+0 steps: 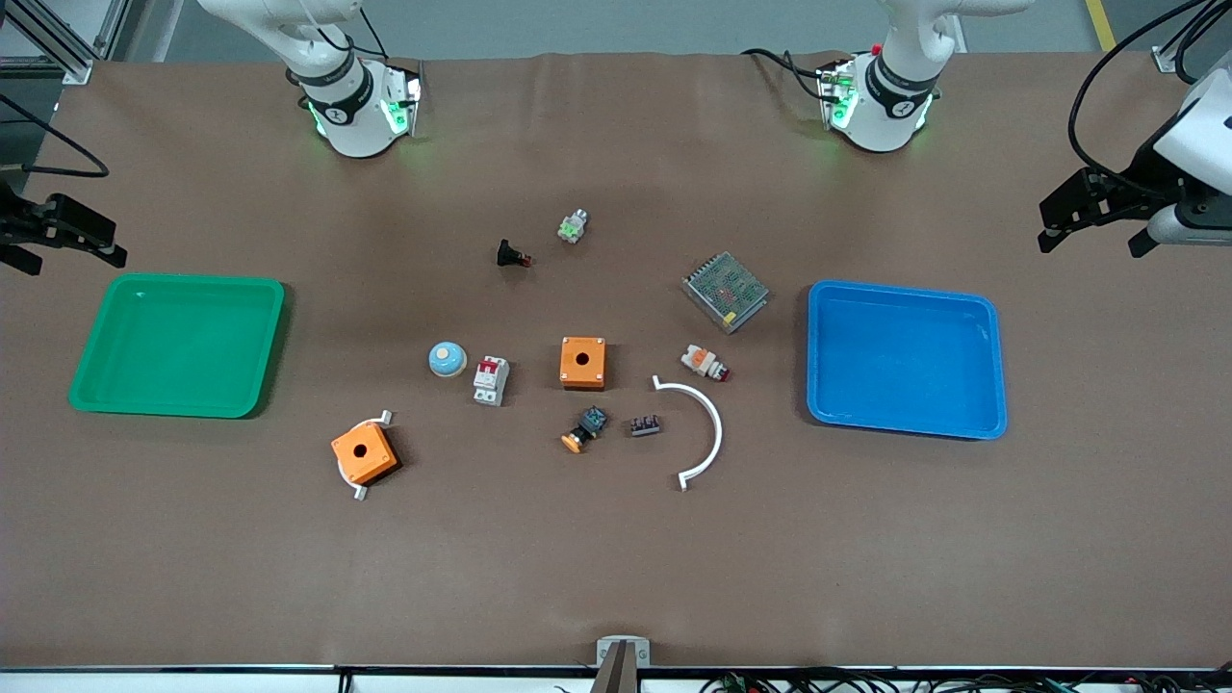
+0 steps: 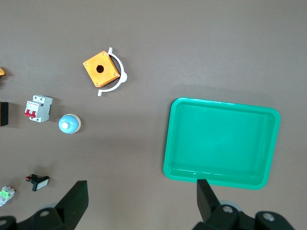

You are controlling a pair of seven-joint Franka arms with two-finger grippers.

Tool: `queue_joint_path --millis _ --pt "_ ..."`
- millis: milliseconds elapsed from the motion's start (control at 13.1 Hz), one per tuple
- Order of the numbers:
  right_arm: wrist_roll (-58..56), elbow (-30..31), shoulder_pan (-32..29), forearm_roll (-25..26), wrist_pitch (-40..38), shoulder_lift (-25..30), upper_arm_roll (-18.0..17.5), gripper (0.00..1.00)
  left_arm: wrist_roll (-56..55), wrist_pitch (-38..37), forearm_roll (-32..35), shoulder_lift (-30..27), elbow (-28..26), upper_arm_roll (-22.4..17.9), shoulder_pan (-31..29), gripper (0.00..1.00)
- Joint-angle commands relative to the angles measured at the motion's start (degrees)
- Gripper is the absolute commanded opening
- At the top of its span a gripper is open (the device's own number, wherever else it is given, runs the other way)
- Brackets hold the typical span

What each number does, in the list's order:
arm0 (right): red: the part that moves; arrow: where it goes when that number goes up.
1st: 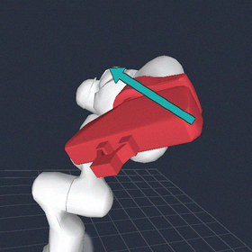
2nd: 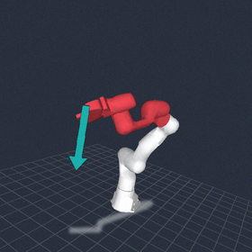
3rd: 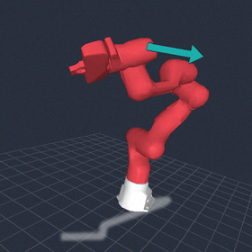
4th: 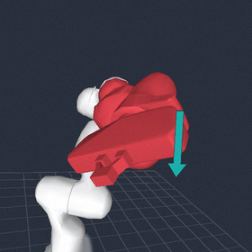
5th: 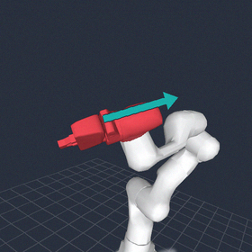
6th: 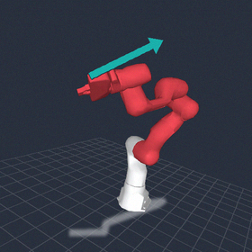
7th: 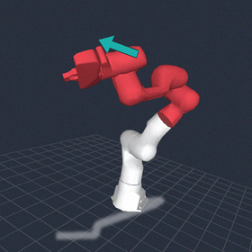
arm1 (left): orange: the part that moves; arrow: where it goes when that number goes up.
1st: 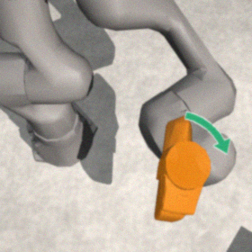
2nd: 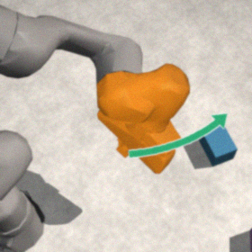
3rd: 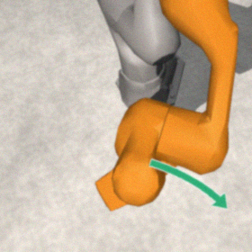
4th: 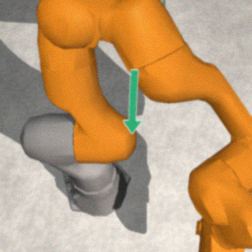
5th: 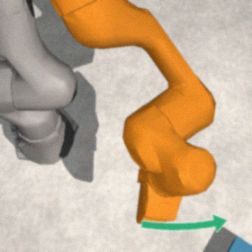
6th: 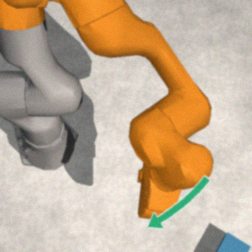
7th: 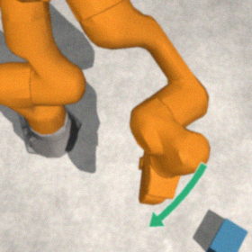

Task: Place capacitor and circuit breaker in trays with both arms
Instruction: 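Reach the right gripper to the breaker while the left gripper reaches the capacitor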

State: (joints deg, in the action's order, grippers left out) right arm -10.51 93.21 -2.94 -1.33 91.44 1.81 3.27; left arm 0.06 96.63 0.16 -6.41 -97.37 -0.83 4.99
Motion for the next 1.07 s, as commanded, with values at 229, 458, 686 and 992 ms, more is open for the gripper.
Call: queue_joint_path --millis 229,458,686,992 --pt "0.2 0.3 -0.1 -1.3 -0.2 0.8 0.1 1.00 -1.9 -1.5 -0.4 1.8 2.3 0.2 0.1 1.00" --pt "0.2 0.3 0.1 -1.3 -0.1 0.7 0.1 1.00 -0.8 -1.5 -1.7 2.7 1.7 0.2 -0.2 1.00" --pt "0.4 0.3 0.3 -1.5 0.0 0.7 0.0 1.00 -2.0 -1.5 -5.9 7.7 2.4 0.2 0.5 1.00" --pt "12.7 3.2 8.3 -1.5 5.0 -1.2 0.0 1.00 -6.3 -1.1 -6.2 15.8 8.5 1.2 4.2 1.00"
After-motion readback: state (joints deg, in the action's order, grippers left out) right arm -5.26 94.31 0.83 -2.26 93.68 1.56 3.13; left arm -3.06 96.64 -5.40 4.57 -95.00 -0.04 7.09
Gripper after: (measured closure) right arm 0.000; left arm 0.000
